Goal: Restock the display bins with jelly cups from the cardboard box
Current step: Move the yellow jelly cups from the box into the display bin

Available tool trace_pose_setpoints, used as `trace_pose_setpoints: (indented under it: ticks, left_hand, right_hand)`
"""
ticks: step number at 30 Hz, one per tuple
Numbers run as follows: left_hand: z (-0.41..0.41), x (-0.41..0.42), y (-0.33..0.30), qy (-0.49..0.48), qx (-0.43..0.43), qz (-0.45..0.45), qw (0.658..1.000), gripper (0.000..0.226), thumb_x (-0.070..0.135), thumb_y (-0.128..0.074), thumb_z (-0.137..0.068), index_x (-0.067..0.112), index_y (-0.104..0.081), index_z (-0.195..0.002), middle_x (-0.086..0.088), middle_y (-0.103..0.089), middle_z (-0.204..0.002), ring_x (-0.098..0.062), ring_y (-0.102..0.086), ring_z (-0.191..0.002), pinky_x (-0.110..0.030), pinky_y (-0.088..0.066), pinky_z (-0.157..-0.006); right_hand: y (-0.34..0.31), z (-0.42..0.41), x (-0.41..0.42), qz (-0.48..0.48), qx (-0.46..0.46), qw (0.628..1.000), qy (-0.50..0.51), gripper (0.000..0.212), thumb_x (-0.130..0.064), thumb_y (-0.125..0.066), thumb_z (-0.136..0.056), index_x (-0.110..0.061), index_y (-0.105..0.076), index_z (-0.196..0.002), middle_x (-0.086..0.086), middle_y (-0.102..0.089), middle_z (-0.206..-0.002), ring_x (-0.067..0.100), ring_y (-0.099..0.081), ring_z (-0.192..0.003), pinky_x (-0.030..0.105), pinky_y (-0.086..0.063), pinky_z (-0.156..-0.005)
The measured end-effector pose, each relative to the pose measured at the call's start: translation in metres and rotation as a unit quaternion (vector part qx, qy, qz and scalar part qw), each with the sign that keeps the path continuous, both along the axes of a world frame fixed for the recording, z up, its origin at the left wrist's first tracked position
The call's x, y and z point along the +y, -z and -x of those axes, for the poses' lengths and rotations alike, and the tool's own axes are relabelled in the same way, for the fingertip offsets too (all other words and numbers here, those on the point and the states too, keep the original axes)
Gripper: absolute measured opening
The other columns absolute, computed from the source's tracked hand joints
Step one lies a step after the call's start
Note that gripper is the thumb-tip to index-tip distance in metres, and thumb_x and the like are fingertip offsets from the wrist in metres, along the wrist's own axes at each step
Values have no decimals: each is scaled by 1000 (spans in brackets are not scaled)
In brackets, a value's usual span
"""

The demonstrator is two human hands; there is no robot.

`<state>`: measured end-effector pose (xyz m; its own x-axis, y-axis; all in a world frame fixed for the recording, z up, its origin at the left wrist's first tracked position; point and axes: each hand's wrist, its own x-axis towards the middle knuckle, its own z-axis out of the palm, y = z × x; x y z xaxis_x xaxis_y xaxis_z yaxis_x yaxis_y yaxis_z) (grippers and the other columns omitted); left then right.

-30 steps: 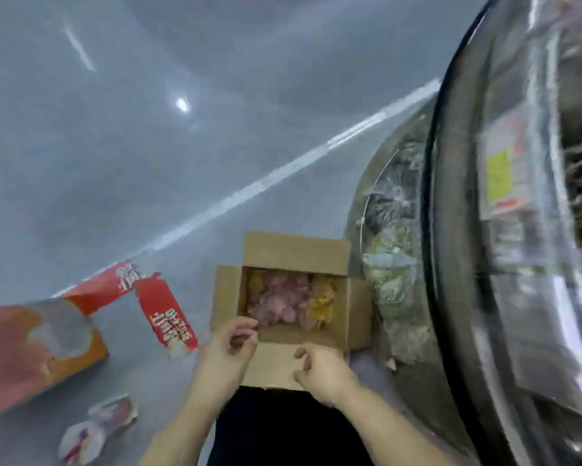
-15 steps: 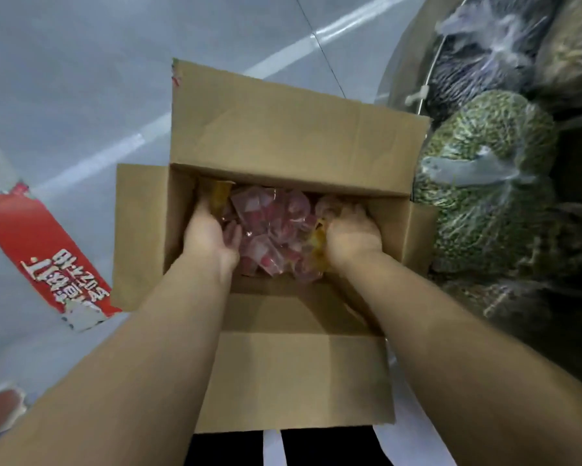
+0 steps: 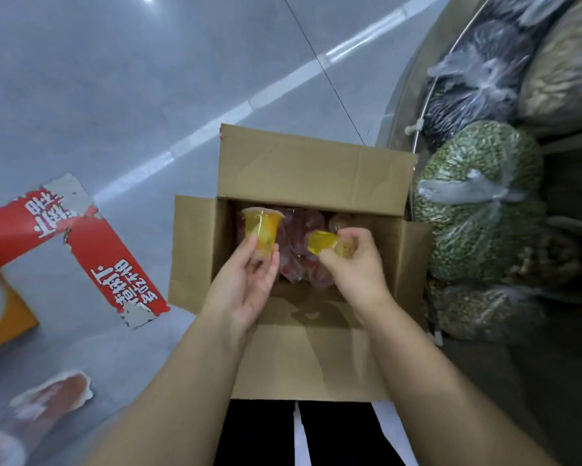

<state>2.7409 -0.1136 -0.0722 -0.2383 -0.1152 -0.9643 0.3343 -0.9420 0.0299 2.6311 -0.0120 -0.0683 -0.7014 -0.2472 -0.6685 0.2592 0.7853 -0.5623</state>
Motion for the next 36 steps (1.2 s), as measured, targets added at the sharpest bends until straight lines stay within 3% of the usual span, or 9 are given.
trace_pose_setpoints:
  ticks: [4, 9, 14, 18, 23, 26, 29, 34, 36]
  left_hand:
    - [-7, -6, -108, 121, 163, 104, 974, 18, 9, -62, -76, 11, -74, -90, -7, -71, -93, -16, -67, -88, -26, -56, -78]
    - [17, -25, -277, 254, 237, 268, 899, 40, 5, -69, -69, 14, -59, -107, -3, -71, -94, -17, -67, -88, -27, -55, -74]
    - [61, -27, -448, 372, 213, 470, 772, 43, 11, -66, -64, 22, -54, -104, 12, -70, -85, -4, -64, -77, -18, -52, -65]
    - [91, -2, -551, 370, 217, 594, 681, 27, 18, -66, -68, 24, -58, -93, 20, -70, -77, 7, -62, -72, -8, -46, -66]
    - [125, 47, -620, 395, 270, 671, 566, 42, 10, -72, -63, 25, -61, -99, 21, -70, -86, 6, -63, -83, -8, -46, -74]
    - [150, 84, -645, 421, 308, 702, 485, 55, -1, -64, -65, 32, -54, -109, 23, -64, -90, 6, -59, -80, -6, -44, -71]
    - [172, 122, -658, 442, 343, 702, 441, 56, -1, -59, -64, 33, -41, -105, 26, -59, -81, 8, -53, -68, -5, -42, -63]
    - [201, 167, -666, 478, 383, 678, 406, 48, 10, -74, -66, 25, -43, -100, 25, -61, -89, 8, -59, -81, -4, -44, -69]
    - [212, 177, -669, 487, 392, 684, 376, 45, 13, -77, -67, 20, -48, -101, 23, -62, -95, 8, -59, -88, 0, -40, -74]
  right_hand:
    - [-105, 2, -6, 88, -22, 994, 56, 46, -24, -62, -61, -28, -56, -107, -10, -59, -95, 10, -57, -90, 36, -47, -94]
    - [-282, 17, -15, 188, 44, 980, 40, 53, -19, -60, -59, -41, -51, -106, 1, -60, -106, 15, -58, -100, 40, -47, -96]
    - [-459, 32, -1, 246, 170, 954, 17, 56, -21, -62, -61, -37, -44, -112, -9, -58, -108, 7, -58, -97, 25, -47, -87]
    - [-567, 39, 37, 264, 292, 919, -5, 57, -16, -68, -66, -41, -50, -114, -14, -57, -111, -1, -57, -99, 10, -45, -81]
    - [-649, 51, 111, 274, 342, 899, -1, 75, -16, -64, -65, -55, -41, -124, -26, -54, -115, 4, -53, -115, 21, -44, -91]
    - [-676, 59, 155, 253, 371, 894, 3, 78, -20, -60, -61, -59, -34, -124, -33, -48, -119, -2, -46, -120, 13, -39, -91]
    - [-689, 67, 192, 231, 399, 886, 34, 76, -20, -56, -57, -58, -36, -120, -31, -47, -120, -7, -42, -121, -2, -34, -84]
    - [-696, 90, 250, 183, 406, 893, 73, 62, -21, -55, -56, -50, -44, -110, -24, -51, -116, -11, -46, -111, -3, -33, -81]
    - [-699, 102, 276, 147, 402, 899, 94, 57, -25, -55, -53, -51, -47, -103, -25, -53, -107, -19, -51, -94, -3, -36, -70]
